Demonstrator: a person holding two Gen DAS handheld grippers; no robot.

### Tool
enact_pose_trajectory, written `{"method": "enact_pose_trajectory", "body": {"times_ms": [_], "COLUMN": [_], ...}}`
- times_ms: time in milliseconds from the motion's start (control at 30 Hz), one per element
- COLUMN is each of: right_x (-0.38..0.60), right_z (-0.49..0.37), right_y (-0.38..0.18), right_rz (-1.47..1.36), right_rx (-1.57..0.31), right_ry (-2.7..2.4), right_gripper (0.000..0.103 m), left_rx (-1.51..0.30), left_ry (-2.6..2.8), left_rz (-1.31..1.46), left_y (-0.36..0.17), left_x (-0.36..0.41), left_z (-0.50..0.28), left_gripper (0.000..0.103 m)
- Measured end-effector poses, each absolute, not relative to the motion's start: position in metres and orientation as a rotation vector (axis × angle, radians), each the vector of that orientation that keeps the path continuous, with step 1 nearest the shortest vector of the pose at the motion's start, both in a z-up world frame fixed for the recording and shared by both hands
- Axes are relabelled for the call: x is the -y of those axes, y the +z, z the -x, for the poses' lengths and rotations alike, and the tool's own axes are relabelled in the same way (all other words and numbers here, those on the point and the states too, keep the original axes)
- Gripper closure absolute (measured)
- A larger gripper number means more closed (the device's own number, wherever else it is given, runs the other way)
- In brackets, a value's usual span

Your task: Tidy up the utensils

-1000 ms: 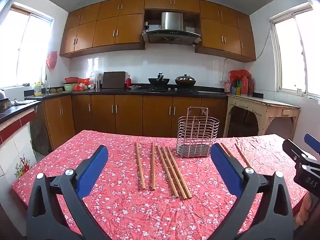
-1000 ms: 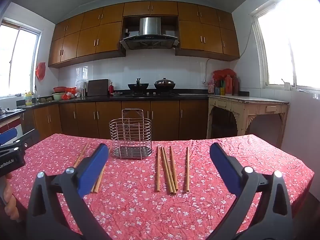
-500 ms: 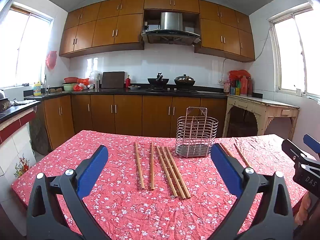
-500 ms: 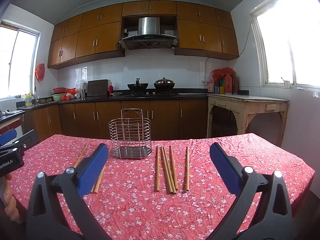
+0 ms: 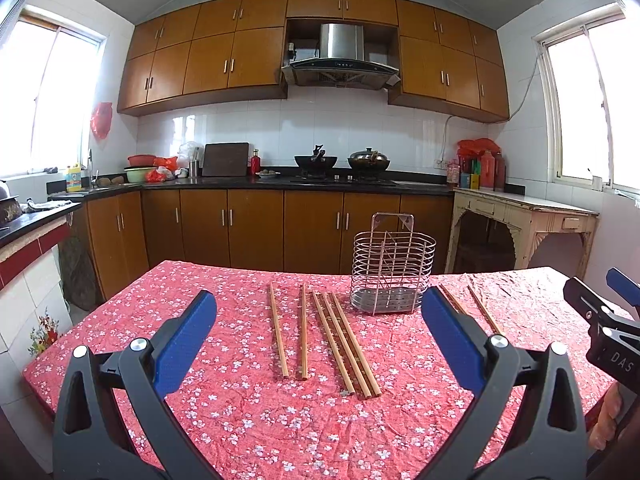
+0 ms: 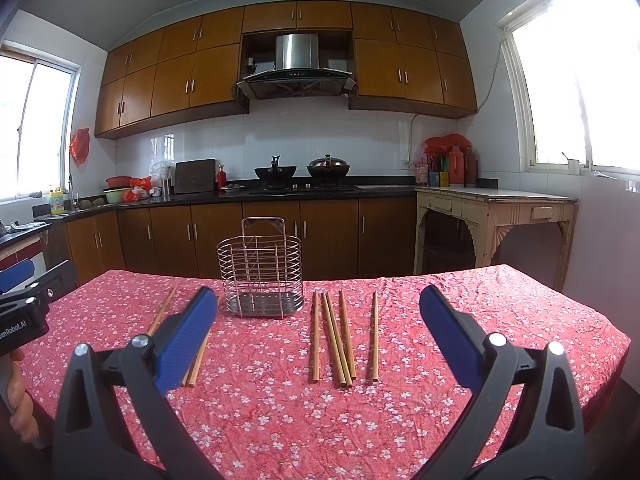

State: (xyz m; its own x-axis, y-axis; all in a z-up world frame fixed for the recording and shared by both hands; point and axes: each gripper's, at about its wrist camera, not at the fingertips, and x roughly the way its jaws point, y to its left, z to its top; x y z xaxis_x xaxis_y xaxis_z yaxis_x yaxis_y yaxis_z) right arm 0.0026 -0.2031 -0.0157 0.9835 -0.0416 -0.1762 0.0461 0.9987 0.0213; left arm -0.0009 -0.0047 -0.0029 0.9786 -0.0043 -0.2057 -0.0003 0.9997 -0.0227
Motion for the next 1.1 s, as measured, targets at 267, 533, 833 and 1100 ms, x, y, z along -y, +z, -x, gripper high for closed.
{"method": "enact_pose_trajectory", "body": {"times_ms": [267, 533, 833, 1100], "right_x": [0.2027, 0.2018, 0.1989, 0.1976], "right_z": [-0.0028, -0.0032, -0.0040, -0.0029], "right_y": [-0.0172, -0.0171, -0.0185, -0.0211], "right_rz": [-0.026, -0.027, -0.028, -0.036], "right_rx": [-0.177, -0.175, -0.177, -0.176], "right_ry": [-0.043, -0.043, -0.042, -0.045], "right_gripper": [0.004, 0.004, 0.004, 0.004], "left_rx": [-0.207, -0.207, -0.207, -0.207], "left_ry": [-0.002, -0.002, -0.002, -0.002], "left_rz": [0.022, 0.024, 0.024, 0.026], "left_y": [-0.0024, -0.0020, -0.0018, -0.0023], "left_x": [0.0059, 0.0044, 0.0037, 0.0035], "left_z": [0.0007, 0.0004, 0.0007, 0.0005], "left_gripper": [0.002, 0.002, 0.002, 0.002]}}
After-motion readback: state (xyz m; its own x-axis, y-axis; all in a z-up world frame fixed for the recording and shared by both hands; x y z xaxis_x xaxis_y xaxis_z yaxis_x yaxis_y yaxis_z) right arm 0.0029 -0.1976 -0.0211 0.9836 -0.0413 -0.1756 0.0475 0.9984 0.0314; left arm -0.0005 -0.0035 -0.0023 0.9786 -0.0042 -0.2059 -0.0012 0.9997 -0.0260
